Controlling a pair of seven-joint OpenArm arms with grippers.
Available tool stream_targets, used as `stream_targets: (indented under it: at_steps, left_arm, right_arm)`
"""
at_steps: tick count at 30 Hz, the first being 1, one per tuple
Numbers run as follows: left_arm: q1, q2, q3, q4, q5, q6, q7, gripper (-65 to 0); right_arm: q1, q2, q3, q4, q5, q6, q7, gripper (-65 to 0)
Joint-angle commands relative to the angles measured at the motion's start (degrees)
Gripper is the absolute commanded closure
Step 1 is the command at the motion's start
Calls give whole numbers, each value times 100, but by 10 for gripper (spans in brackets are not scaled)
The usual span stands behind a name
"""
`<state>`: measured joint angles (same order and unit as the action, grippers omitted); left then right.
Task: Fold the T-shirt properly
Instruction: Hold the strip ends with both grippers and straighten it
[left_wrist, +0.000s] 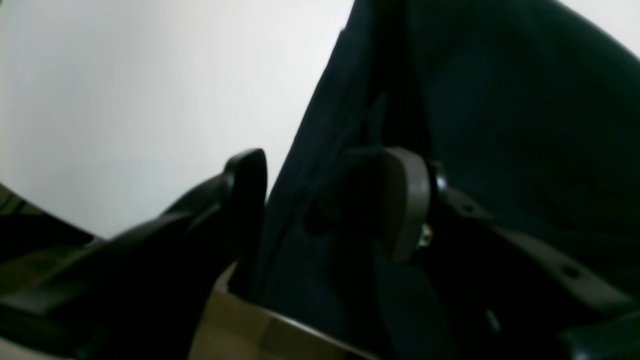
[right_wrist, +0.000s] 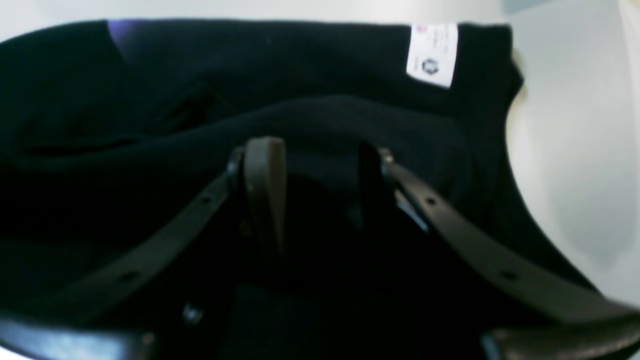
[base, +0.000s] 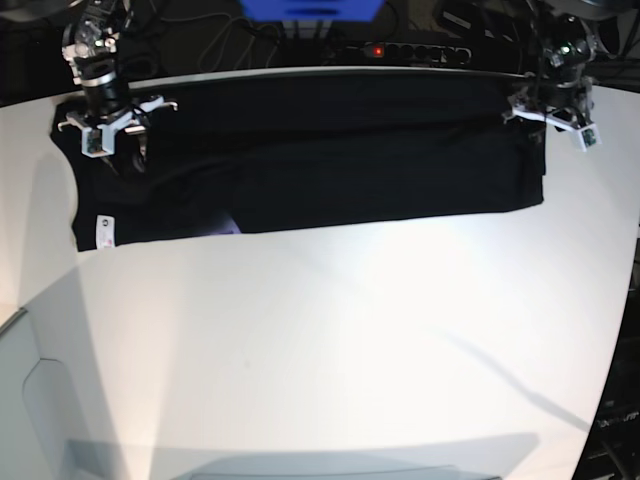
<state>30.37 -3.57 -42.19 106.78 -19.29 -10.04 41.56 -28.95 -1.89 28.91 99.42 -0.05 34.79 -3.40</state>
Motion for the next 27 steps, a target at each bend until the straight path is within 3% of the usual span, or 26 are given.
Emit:
stream_targets:
  at_steps: [1, 8, 15, 27]
  left_arm:
    - [53, 1, -22, 227, -150, -2, -134, -343]
    - [71, -34, -128, 131, -1029, -2, -99, -345]
    - [-281, -104, 136, -810, -1029, -2, -99, -345]
    - [-175, -403, -216, -907, -1038, -2, -99, -344]
  right_arm:
    - [-2, 35, 15, 85, 89, 69, 168, -252]
    - [25, 35, 6, 76, 89, 69, 168, -252]
    - [16, 35, -3, 76, 89, 69, 168, -252]
    - [42, 53, -3, -293, 89, 69, 168, -252]
